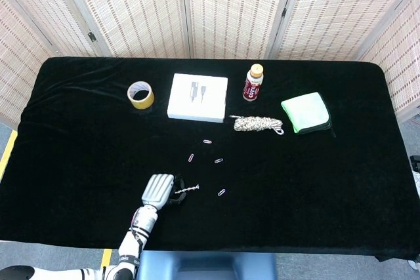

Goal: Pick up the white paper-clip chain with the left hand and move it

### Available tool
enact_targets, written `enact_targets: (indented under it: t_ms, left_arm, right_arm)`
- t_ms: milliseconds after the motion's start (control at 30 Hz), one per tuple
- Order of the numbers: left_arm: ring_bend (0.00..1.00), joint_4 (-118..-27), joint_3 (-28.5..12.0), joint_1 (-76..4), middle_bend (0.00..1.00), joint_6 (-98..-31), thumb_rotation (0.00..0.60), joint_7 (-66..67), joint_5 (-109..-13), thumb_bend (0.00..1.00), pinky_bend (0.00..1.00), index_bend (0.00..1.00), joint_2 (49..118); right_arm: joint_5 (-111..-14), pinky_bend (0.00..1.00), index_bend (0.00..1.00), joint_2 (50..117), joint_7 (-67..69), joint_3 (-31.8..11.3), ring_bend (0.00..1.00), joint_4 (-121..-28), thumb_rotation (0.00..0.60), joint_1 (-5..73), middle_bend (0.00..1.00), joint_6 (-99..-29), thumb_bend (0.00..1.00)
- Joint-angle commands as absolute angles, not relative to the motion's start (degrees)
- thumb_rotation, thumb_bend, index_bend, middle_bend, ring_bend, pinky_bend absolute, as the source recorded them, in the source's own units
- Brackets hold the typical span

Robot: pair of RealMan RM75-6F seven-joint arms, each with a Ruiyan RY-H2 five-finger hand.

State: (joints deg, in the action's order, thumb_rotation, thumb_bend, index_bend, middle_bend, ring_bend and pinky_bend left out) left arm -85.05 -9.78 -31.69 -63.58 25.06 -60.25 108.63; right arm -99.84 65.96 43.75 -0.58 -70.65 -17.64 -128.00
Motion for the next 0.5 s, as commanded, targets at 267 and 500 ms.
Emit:
enact_targets:
  t_ms: [267, 500]
  left_arm:
    - [1.0, -84.5, -10.9, -32.1, 1.0, -64.5, 0.6, 24.6, -60.6, 0.53, 1.0, 0.85, 108.6]
    - [1.0, -84.7, -14.3, -32.9, 1.0, -65.5, 0.6, 23.0, -60.8, 0.53, 1.0, 0.85, 106.5]
  right_arm:
    - [-99.9, 0.0, 0.0, 65.8, 43.9, -1.3, 0.0, -70.8, 0.6, -18.0, 0.0, -127.1, 0.01]
    - [-99.7, 0.0, 0.0, 65.4, 43.2, -1.2, 0.0, -71.6, 0.6, -17.7, 0.0, -126.1, 0.01]
